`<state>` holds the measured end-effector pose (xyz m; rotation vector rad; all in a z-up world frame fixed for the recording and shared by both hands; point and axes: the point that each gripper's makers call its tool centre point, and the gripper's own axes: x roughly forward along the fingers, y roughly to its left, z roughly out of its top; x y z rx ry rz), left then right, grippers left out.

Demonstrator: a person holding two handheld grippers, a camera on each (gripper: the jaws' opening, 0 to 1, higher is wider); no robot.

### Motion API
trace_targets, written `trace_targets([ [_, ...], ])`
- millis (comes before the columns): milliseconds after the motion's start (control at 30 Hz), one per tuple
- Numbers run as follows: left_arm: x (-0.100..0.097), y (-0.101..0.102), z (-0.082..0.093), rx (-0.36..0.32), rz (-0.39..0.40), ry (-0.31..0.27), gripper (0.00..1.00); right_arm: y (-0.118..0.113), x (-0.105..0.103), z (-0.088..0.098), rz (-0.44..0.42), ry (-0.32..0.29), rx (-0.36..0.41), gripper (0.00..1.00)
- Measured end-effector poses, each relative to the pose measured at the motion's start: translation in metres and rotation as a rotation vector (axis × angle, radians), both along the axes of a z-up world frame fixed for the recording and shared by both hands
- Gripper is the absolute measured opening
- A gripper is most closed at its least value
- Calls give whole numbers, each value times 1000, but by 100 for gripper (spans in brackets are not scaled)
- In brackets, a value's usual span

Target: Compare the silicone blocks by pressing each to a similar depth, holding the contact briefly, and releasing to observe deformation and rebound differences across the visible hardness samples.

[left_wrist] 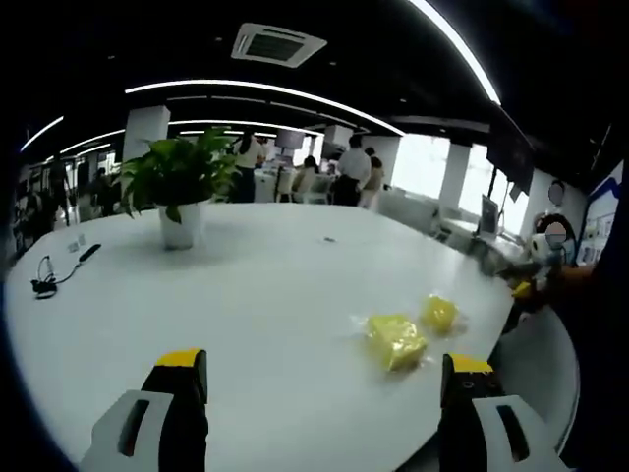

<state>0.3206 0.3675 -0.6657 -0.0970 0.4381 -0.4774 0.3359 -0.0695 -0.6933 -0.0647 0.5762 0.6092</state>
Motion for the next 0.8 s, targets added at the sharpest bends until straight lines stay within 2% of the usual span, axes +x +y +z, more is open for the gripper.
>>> trace_targets([
  [133, -4, -3, 1, -2, 8, -8, 100, -1, -1, -4, -9, 8, 4, 96],
  [267, -6, -2, 6, -4, 15, -10, 100, 3, -2, -5, 5, -15, -21, 96],
  [467, -2, 4, 11, -9, 36, -29, 100, 0, 0, -5, -37, -28, 2, 96],
  [667, 2, -1, 15, -13, 35, -40, 100, -4, 1, -2, -57, -36, 14, 96],
  [800, 8, -1, 9, -12, 28, -28, 100, -4, 3, -3, -68, -37, 16, 96],
])
